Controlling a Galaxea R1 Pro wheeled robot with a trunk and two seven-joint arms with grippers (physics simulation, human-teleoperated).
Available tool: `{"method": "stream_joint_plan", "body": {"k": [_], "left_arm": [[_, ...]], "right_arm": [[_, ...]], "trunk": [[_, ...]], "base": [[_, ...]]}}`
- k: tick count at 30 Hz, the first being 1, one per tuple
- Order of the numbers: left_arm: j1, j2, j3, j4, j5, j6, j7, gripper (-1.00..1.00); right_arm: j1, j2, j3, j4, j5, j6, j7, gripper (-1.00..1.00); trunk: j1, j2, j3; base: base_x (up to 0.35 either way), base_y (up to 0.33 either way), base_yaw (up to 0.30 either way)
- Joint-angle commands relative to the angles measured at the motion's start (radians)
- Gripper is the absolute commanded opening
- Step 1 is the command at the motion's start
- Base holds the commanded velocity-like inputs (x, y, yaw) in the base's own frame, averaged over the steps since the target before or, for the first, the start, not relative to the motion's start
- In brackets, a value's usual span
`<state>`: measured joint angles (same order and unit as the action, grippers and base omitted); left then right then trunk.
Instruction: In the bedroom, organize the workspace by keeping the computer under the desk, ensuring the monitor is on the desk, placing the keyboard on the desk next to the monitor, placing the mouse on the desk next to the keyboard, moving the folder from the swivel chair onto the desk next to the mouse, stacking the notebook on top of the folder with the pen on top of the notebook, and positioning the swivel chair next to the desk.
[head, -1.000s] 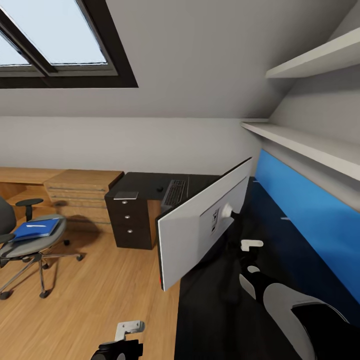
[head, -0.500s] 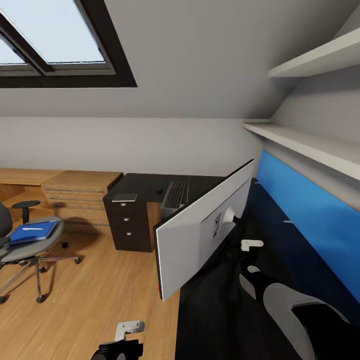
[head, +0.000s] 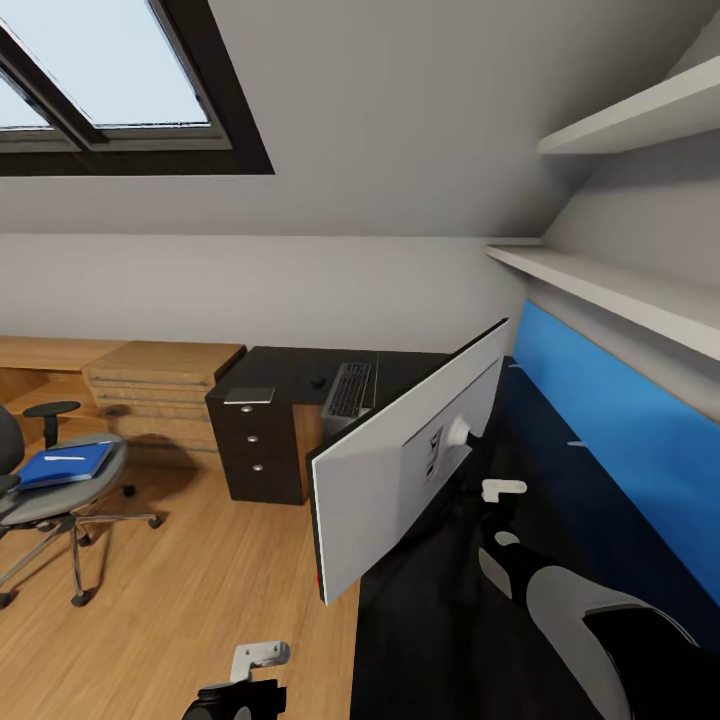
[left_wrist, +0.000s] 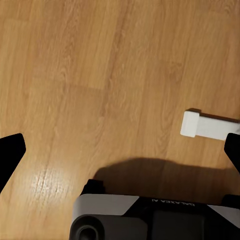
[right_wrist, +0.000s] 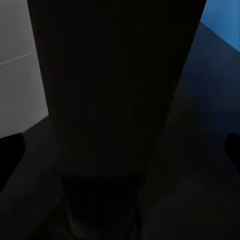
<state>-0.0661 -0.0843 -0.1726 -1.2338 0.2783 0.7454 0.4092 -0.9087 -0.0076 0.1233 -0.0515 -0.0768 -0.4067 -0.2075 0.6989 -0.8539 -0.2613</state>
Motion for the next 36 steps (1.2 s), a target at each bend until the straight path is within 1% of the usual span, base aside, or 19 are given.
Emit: {"method": "stream_joint_plan", "body": {"k": [1, 25, 26, 36], "left_arm": [[-0.001, 0.0, -0.001, -0.001, 0.01, 0.003, 0.01, 1.0], [0.0, -0.001, -0.002, 0.013, 0.01, 0.002, 0.011, 1.0], [0.0, -0.001, -0.002, 0.013, 0.01, 0.002, 0.011, 1.0], [-0.001, -0.002, -0.003, 0.013, 0.01, 0.002, 0.011, 1.0]], "right_arm": [[-0.001, 0.0, 0.009, 0.001, -0.008, -0.003, -0.003, 1.0], [-0.001, 0.001, 0.009, 0.001, -0.008, -0.002, -0.003, 1.0], [-0.001, 0.001, 0.009, 0.001, -0.008, -0.002, -0.003, -1.0], [-0.001, 0.001, 0.008, 0.0, -0.009, -0.004, -0.003, -1.0]], "trunk": [[0.0, -0.001, -0.001], [0.0, -0.001, -0.001], [0.0, -0.001, -0.001], [0.0, -0.001, -0.001]], "base": [[0.071, 0.0, 0.0], [0.013, 0.0, 0.0], [0.0, 0.0, 0.0], [0.0, 0.0, 0.0]]}}
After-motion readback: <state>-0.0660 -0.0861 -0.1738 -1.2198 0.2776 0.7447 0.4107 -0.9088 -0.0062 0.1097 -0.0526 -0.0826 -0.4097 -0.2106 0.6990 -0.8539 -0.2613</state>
